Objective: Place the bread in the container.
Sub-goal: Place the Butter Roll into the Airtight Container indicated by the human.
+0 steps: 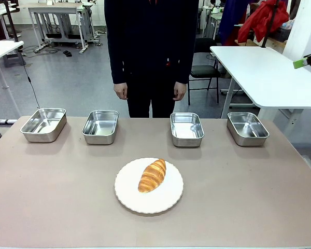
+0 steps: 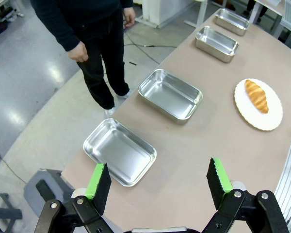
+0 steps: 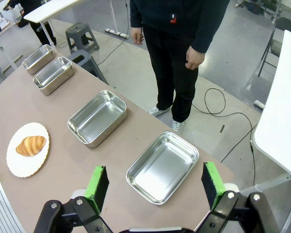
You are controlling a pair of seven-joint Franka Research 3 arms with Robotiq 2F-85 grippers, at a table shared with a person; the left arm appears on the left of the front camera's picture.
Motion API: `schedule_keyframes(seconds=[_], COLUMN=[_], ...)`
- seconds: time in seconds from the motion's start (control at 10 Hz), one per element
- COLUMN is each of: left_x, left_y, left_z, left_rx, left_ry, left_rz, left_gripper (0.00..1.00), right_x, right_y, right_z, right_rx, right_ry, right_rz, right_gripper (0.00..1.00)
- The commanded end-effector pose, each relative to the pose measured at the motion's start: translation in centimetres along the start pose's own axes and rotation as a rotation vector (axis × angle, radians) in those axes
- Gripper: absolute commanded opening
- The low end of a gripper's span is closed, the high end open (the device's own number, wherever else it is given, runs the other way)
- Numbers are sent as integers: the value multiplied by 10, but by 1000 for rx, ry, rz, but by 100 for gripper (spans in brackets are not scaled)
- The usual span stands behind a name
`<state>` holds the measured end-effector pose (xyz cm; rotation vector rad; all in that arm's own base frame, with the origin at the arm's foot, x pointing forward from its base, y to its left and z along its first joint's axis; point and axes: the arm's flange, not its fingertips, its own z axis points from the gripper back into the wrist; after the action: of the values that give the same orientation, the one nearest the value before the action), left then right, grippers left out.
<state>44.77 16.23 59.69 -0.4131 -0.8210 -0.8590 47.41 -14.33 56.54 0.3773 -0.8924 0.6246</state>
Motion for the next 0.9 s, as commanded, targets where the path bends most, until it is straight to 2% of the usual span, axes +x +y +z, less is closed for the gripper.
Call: schedule_keyframes(seconds=[0.0, 0.8], left_x=[1, 1], left_y=[-1, -1], left_z=[0, 0], left_rx=[-4, -4], left_ry=[-2, -2], left_rz=[-6, -6], left_gripper=[100, 100], right_x=[1, 1], right_y=[1, 1], right_z=[0, 0], right_rx=[3, 3], right_ry=[-7, -7], right_rz=[2, 2], right_gripper=[100, 100])
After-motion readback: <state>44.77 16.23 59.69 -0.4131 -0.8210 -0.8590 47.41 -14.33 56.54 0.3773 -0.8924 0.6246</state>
